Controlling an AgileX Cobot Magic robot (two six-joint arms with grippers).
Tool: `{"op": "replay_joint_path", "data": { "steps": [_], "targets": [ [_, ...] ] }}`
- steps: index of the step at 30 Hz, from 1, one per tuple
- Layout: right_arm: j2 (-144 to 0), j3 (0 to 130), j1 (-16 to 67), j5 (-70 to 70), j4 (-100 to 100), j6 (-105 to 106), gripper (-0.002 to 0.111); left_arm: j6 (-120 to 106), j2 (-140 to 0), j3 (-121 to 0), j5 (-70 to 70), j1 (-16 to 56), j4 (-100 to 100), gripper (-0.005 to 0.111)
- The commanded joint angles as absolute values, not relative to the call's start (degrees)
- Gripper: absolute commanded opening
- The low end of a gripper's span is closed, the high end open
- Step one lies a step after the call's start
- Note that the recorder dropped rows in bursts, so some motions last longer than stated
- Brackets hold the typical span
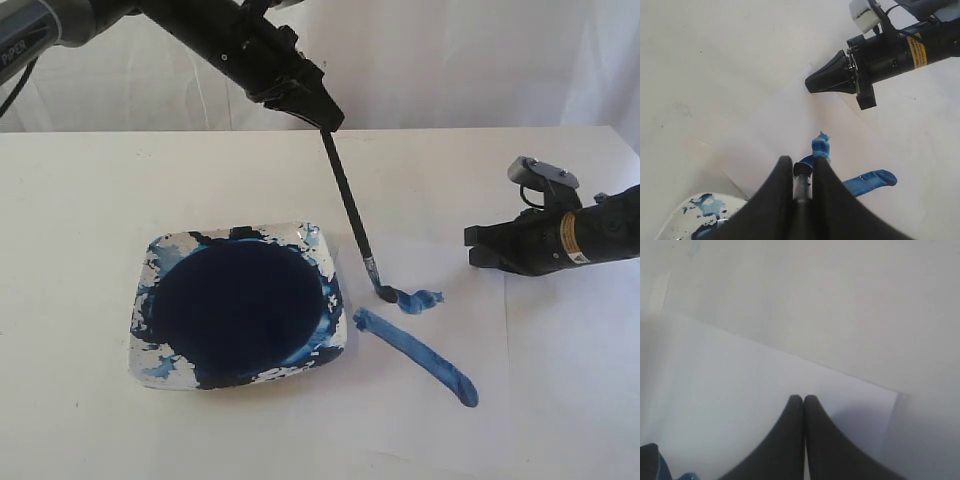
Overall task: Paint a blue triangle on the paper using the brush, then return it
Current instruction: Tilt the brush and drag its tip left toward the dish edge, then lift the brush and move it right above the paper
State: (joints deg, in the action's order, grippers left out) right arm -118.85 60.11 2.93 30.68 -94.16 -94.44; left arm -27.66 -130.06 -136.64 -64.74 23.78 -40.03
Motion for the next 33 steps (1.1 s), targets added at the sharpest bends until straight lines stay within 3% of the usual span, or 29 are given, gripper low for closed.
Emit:
{"op": "replay_joint_path", "data": {
  "steps": [1,14,24,33],
  "targets": [
    [-119.40,59.97,2.85,25.32,-96.02,-94.49,0.000,-25.12,-128.37,-136.29,-69.96,24.01,-38.92,0.000],
    [-119.40,59.97,2.85,24.78,-96.02,-94.49,0.000,-25.15,-124.27,-124.44,-69.96,24.11,-32.85,0.000],
    [-119.40,59.97,2.85,24.78,-96.02,-94.49,0.000,-23.84,-120.94,-123.74,-69.96,24.11,-27.35,0.000],
    [-119.40,59.97,2.85,24.78,-96.02,-94.49,0.000,-28.89,-121.17,-123.74,-69.96,24.11,-37.73,0.000]
  ]
}}
